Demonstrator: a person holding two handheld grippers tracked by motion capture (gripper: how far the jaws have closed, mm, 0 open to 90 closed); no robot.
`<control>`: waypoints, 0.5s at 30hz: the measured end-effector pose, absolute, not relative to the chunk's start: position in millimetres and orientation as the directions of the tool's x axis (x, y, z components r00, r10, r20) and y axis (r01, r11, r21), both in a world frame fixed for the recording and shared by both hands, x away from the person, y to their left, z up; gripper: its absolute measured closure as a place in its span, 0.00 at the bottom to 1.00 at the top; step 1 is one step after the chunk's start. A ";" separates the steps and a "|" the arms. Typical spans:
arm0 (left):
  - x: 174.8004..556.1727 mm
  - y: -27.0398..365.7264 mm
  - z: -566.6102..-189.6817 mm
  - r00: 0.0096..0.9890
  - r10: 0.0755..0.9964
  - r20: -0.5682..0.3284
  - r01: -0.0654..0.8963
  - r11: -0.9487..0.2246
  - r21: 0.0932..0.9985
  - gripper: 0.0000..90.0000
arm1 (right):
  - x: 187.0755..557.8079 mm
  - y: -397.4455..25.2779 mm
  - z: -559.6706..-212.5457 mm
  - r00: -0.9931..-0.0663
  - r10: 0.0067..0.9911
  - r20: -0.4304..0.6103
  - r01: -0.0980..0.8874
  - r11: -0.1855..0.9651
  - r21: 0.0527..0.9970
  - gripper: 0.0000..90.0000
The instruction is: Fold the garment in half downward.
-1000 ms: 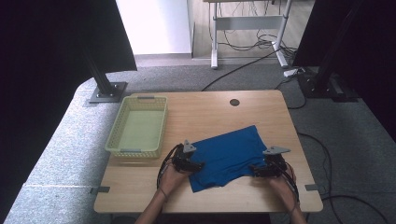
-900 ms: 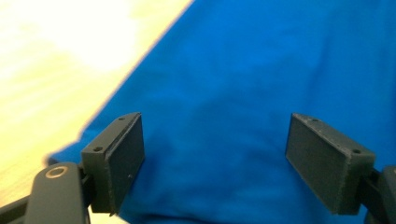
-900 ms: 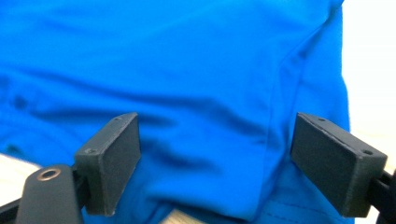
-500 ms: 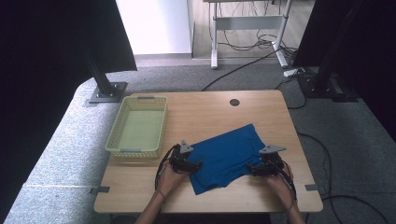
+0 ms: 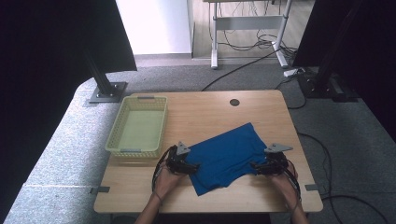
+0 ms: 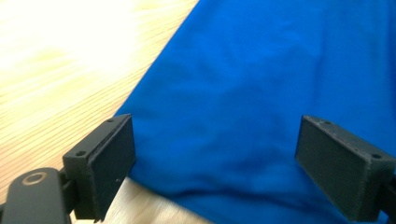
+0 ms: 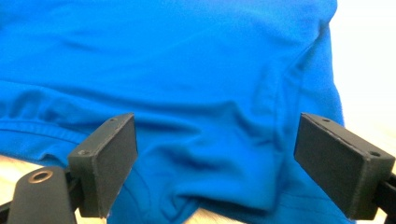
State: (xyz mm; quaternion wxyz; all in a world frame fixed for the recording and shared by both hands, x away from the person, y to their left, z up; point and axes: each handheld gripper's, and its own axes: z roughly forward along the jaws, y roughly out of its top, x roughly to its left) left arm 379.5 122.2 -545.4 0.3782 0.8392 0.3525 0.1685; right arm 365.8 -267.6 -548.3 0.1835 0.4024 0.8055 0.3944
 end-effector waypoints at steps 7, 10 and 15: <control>365.2 144.2 -535.8 0.676 0.736 0.023 0.460 -0.446 0.768 0.13 | 358.1 -281.7 -543.0 -0.601 0.799 0.009 0.496 0.365 0.788 0.14; 357.2 155.5 -537.7 0.665 0.747 0.021 0.470 -0.440 0.765 0.13 | 351.3 -293.8 -542.7 -0.587 0.809 0.012 0.504 0.354 0.788 0.14; 351.4 165.2 -543.8 0.652 0.758 0.017 0.490 -0.439 0.754 0.13 | 345.0 -301.6 -548.1 -0.581 0.813 0.023 0.520 0.350 0.779 0.14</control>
